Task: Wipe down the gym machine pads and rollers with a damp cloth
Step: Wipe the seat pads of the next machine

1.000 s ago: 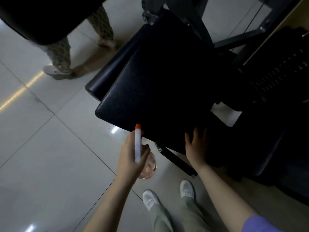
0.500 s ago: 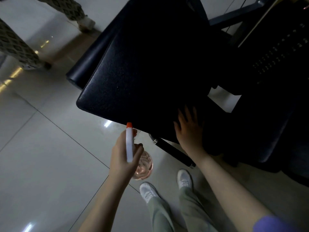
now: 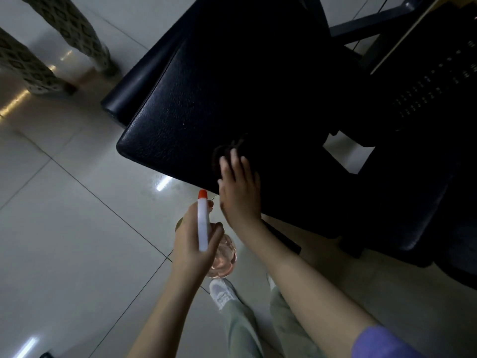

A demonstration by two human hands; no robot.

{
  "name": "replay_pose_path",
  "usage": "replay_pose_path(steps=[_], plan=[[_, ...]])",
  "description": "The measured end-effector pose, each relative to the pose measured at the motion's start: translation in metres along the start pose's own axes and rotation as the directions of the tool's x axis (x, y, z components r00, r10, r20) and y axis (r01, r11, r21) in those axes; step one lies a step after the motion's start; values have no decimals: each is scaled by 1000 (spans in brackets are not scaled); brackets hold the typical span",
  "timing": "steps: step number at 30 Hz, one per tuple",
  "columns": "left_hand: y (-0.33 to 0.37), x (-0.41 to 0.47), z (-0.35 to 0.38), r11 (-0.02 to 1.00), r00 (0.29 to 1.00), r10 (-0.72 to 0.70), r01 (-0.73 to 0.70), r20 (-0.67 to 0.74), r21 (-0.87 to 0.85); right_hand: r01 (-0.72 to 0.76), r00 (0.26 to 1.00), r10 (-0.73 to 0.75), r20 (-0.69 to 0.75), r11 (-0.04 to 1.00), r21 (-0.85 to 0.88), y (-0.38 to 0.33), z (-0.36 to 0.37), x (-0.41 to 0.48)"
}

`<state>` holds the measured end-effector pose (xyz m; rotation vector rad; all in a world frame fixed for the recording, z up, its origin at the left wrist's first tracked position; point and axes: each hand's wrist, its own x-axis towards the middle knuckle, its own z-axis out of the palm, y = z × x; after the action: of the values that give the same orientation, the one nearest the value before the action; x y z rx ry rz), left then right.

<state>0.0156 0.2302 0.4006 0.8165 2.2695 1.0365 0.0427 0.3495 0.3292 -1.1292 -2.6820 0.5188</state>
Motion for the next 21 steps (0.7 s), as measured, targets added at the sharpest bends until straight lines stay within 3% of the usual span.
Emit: replay_pose_path(steps=[2, 6, 10, 14, 18, 21], plan=[[-2, 0, 0, 1000, 1000, 4, -4, 3, 4, 118, 992, -113, 63, 990, -82, 15, 1, -9], [-4, 0, -2, 1000, 1000, 8, -8, 7, 9, 41, 999, -36, 30, 982, -184, 80, 1, -52], [-6, 1, -2, 1000, 1000, 10, -10, 2, -1, -82, 996, 84, 22, 992, -97, 113, 0, -90], [-9, 1, -4, 1000, 1000, 8, -8, -20, -2, -206, 976, 210, -65, 977, 60, 86, 3, -65], [-12, 0, -6, 999, 1000, 1, -2, -30, -33, -113, 988, 125, -89, 985, 134, 36, 3, -18], [-16, -1, -8, 998, 999, -18, 16, -44, -56, 131, 990, -122, -75, 981, 140, -6, 3, 25]])
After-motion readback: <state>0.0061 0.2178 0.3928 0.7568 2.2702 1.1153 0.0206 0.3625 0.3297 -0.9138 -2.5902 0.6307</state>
